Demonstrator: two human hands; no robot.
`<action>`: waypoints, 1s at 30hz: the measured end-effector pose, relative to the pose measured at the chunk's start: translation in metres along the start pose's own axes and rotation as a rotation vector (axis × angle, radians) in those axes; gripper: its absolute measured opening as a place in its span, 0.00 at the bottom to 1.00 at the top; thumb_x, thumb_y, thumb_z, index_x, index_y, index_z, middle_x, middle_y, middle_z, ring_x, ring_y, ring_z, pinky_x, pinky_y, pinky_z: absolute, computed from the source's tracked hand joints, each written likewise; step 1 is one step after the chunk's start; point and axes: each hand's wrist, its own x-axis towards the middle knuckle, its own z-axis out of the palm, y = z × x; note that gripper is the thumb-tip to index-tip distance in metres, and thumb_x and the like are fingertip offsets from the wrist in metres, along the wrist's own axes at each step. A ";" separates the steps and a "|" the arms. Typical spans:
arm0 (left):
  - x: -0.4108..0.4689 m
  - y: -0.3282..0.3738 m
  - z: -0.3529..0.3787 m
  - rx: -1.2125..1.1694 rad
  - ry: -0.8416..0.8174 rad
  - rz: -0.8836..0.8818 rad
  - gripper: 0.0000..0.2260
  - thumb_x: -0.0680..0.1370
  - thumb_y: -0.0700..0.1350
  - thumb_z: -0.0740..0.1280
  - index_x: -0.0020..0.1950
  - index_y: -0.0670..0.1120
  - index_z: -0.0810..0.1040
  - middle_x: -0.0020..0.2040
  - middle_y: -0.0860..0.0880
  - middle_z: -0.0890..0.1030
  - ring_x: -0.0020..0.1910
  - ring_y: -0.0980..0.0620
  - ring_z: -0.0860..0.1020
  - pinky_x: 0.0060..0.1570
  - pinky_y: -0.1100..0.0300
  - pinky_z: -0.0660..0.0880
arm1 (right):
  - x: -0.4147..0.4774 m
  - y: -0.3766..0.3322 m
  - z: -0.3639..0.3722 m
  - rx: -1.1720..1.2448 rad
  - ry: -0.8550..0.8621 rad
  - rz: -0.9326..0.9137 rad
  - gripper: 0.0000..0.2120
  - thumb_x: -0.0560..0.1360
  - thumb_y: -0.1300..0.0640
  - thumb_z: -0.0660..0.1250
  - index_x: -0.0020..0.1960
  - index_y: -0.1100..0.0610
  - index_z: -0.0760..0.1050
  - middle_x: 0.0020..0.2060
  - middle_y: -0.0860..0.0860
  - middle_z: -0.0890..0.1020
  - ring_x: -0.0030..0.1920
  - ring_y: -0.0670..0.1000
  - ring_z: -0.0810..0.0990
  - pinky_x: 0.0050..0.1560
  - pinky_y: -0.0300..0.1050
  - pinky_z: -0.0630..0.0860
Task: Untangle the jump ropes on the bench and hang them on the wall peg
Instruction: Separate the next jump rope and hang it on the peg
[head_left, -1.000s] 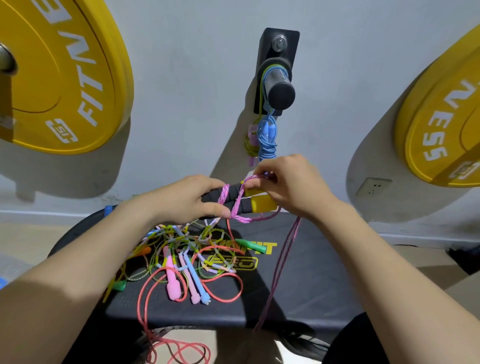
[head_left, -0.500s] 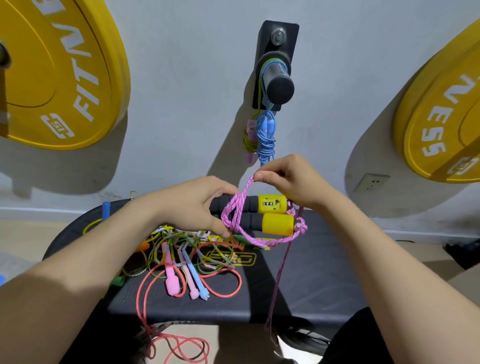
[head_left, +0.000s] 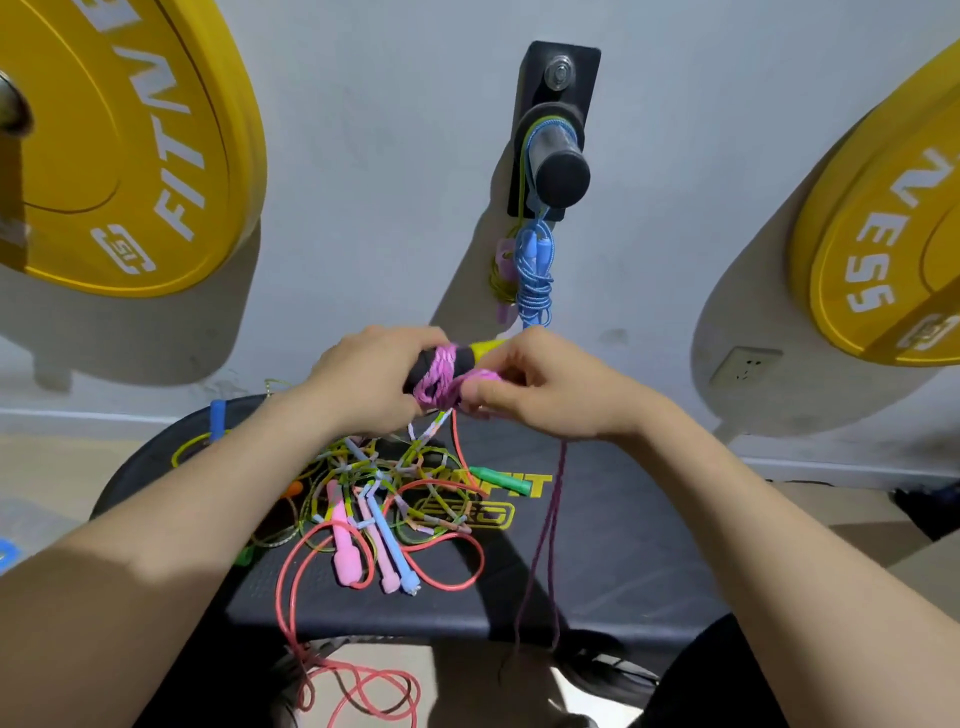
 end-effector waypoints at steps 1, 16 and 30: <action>-0.001 0.003 0.000 0.016 -0.046 0.062 0.20 0.73 0.49 0.75 0.61 0.62 0.75 0.53 0.53 0.84 0.55 0.40 0.81 0.49 0.49 0.79 | 0.000 0.005 -0.004 -0.055 0.071 -0.004 0.17 0.82 0.51 0.71 0.39 0.61 0.80 0.30 0.58 0.77 0.33 0.53 0.70 0.37 0.57 0.72; 0.010 0.013 0.008 -0.456 0.328 -0.039 0.24 0.70 0.53 0.81 0.64 0.56 0.78 0.52 0.55 0.86 0.51 0.48 0.82 0.47 0.54 0.75 | -0.005 0.035 -0.006 0.351 -0.019 0.310 0.12 0.86 0.56 0.65 0.44 0.50 0.80 0.31 0.48 0.72 0.30 0.48 0.67 0.31 0.42 0.68; 0.001 0.015 0.006 -0.228 -0.031 0.275 0.19 0.72 0.47 0.76 0.61 0.58 0.79 0.48 0.55 0.85 0.50 0.47 0.81 0.48 0.53 0.73 | -0.008 0.045 -0.028 0.227 0.326 0.132 0.10 0.76 0.53 0.79 0.45 0.61 0.88 0.32 0.57 0.83 0.33 0.47 0.74 0.35 0.43 0.71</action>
